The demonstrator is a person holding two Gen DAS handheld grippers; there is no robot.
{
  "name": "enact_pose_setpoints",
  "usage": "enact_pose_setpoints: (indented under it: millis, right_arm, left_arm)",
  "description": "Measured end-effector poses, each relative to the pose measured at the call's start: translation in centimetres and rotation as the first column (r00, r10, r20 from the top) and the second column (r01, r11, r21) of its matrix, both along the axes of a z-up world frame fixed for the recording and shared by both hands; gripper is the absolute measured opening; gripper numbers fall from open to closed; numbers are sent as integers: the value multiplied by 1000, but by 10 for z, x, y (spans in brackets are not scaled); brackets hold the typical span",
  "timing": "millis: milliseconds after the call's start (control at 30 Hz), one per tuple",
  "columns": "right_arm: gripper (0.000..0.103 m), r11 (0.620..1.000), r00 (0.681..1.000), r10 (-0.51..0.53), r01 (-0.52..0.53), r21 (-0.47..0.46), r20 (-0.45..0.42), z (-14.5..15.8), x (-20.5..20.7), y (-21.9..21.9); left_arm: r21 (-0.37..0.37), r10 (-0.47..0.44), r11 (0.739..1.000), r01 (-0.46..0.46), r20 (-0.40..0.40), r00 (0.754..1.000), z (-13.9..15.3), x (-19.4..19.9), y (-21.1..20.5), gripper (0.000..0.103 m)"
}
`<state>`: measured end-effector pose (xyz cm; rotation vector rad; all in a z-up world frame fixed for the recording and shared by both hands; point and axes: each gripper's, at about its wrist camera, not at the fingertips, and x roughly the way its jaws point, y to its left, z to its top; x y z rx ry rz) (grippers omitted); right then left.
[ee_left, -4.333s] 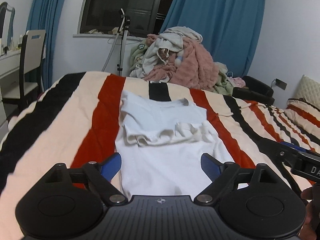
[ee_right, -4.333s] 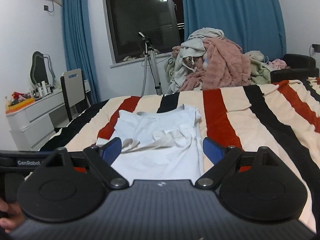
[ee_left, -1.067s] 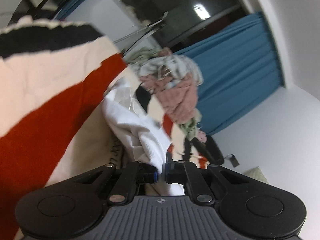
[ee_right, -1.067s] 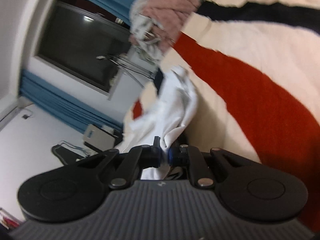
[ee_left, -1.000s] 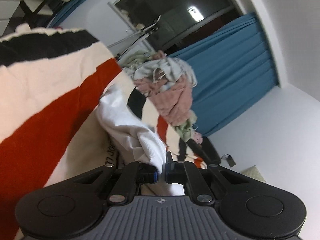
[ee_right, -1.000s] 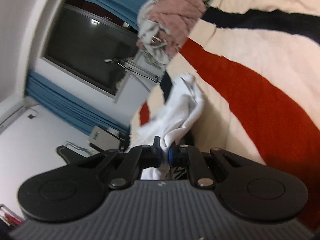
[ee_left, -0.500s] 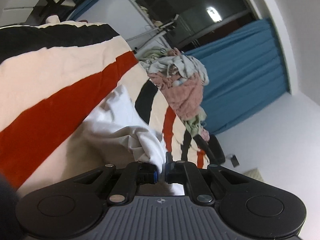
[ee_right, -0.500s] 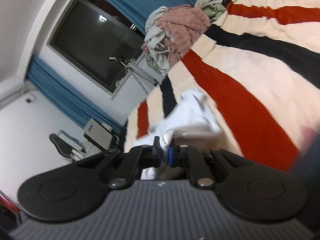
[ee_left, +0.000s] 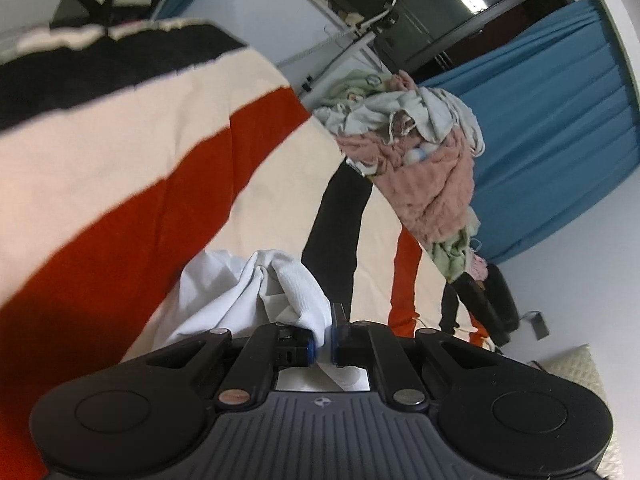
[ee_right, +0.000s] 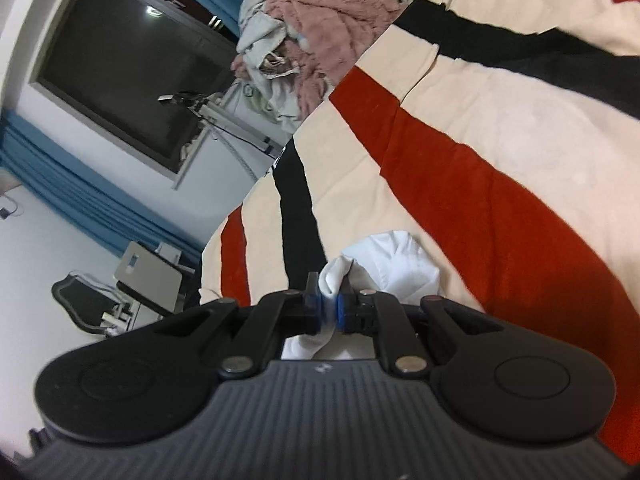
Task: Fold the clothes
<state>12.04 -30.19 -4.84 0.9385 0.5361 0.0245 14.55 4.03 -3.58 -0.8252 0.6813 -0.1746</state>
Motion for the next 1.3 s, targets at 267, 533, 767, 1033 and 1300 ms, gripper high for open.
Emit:
enact_pose_setpoints:
  millis: [267,533,767,1033,1300]
  right_arm:
    - [45,994,995,91,-88,-57,47,-10,36,0]
    - [84,895,973,230,-218,-390,-15,-10,51,42]
    - [57,765,950,294,-301,-570,-107,-24,65,72]
    - [59,777,958,280,-261,-574,-56,-2,28,70]
    - [60,739,958,285,-249,-626,-44,13,-32,68]
  left_arm:
    - [151,-134,981,119,89,987,2,33,-11,48]
    - [408,-220,900,154,118,968,6,30,-42,89]
    - [613,-269,756,229,-28,963,-33,33,-73,88]
    - [639,-289,735,227,-8,957,-15,-1,-78,87]
    - [671,-298,704,233,-18,954,-10,-64,-78,87]
